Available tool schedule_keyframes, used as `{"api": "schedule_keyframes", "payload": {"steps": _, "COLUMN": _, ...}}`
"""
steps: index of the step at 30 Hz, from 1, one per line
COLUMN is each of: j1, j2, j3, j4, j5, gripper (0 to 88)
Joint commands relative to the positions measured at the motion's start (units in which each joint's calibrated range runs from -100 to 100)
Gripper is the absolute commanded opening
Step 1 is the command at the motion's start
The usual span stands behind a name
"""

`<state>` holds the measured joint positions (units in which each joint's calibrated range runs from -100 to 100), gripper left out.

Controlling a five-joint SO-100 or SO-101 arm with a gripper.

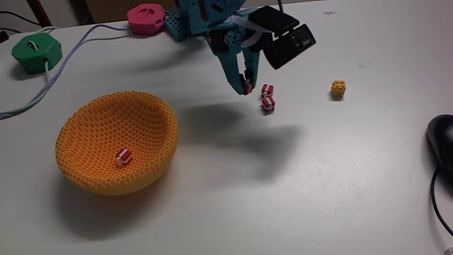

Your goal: Place cube pieces into the yellow basket

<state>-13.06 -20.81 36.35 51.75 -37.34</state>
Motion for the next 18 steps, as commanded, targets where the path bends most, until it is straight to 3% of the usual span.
{"api": "schedule_keyframes", "payload": {"steps": 1, "j1": 12.40, "j2": -0.59, "j3": -24.37, "j4": 5.59, "j5": 8.16, "gripper": 0.0}}
{"api": "schedule_keyframes", "payload": {"steps": 5, "j1": 28.81, "j2": 0.07, "j3": -26.68, "j4": 4.90, "j5": 10.31, "gripper": 0.9}}
{"api": "schedule_keyframes", "payload": {"steps": 8, "j1": 35.24, "j2": 0.45, "j3": -18.30, "j4": -1.96, "j5": 9.72, "gripper": 16.5}}
{"api": "schedule_keyframes", "payload": {"steps": 11, "j1": 36.73, "j2": 2.15, "j3": -13.20, "j4": -4.57, "j5": 10.06, "gripper": 28.3}}
{"api": "schedule_keyframes", "payload": {"steps": 15, "j1": 35.52, "j2": 4.14, "j3": -12.71, "j4": -4.74, "j5": 11.97, "gripper": 30.6}}
{"api": "schedule_keyframes", "payload": {"steps": 18, "j1": 32.35, "j2": 3.57, "j3": -13.00, "j4": -2.75, "j5": 10.70, "gripper": 30.2}}
